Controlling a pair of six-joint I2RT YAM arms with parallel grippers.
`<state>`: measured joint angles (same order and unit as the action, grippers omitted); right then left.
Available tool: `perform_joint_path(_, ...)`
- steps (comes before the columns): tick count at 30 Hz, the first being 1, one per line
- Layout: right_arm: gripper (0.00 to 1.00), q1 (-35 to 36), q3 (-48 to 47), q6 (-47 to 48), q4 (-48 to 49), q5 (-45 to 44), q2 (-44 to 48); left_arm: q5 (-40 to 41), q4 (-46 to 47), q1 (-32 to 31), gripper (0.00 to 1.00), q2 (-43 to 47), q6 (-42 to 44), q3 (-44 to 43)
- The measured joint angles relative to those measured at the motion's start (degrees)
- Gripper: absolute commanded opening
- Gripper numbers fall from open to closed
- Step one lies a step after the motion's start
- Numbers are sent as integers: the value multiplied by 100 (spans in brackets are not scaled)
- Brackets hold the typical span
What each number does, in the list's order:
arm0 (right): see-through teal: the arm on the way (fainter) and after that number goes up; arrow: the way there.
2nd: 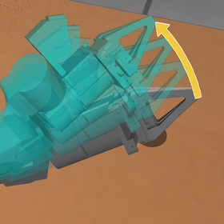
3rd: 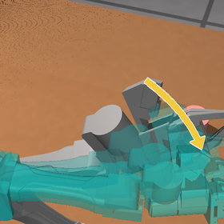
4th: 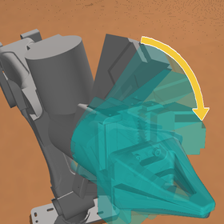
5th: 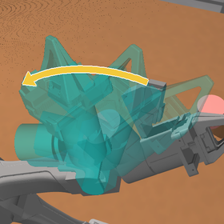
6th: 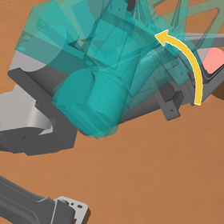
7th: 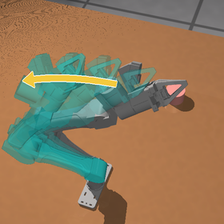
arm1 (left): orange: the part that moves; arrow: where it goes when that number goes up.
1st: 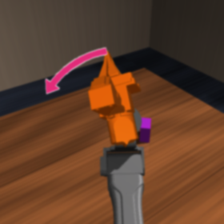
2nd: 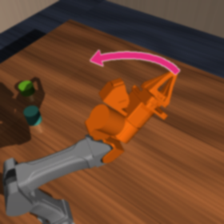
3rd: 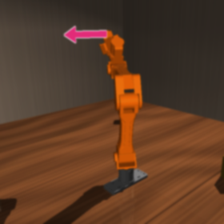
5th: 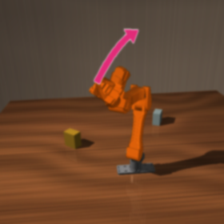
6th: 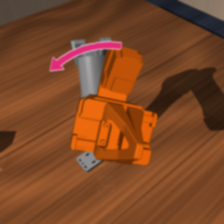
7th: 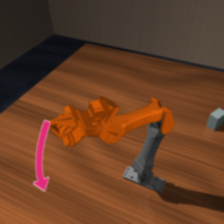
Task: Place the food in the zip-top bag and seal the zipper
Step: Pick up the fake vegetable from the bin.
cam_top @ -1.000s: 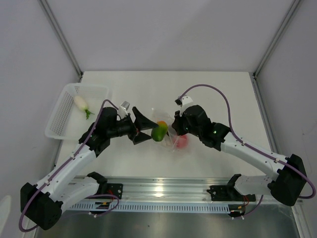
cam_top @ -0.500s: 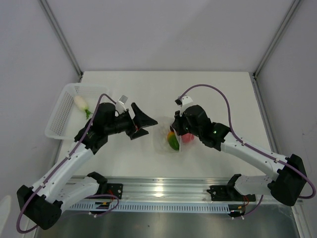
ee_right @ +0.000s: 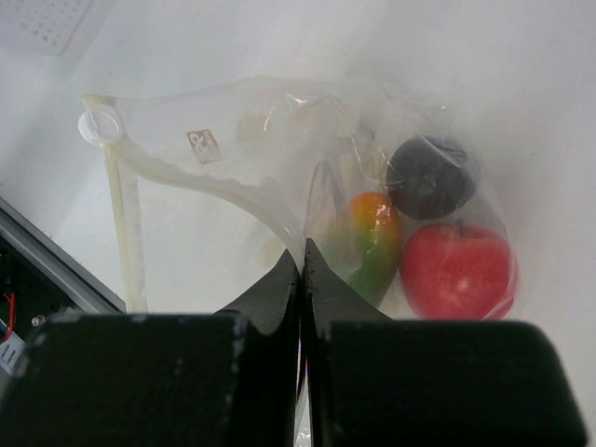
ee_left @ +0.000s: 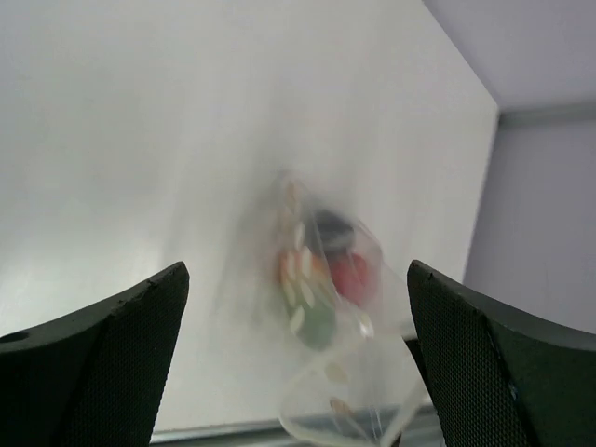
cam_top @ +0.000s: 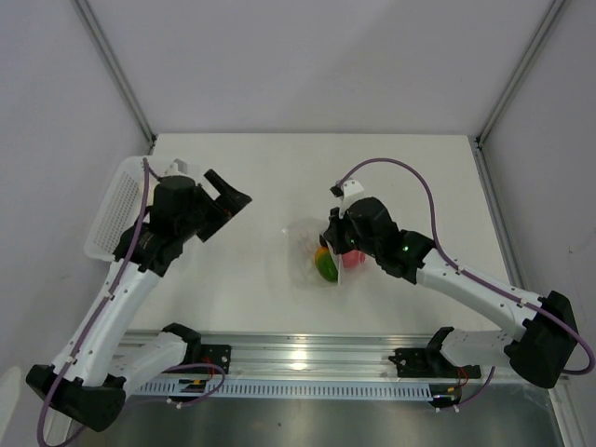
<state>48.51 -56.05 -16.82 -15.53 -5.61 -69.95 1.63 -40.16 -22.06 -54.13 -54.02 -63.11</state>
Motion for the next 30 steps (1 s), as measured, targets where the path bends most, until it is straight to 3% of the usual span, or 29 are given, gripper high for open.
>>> perform_joint_path(6, 0, -4, 96, 0, 37, 4, 2, 667, -214, 1233, 100, -490, -103, 68)
perform_joint_path(16, 0, -63, 184, 39, 96, 70, 2, 992, 763, 2824, 100, -1239, -507, 577)
perform_joint_path(30, 0, -225, 511, 61, 509, 201, 22, 1285, 831, 3969, 99, -4127, -894, -914)
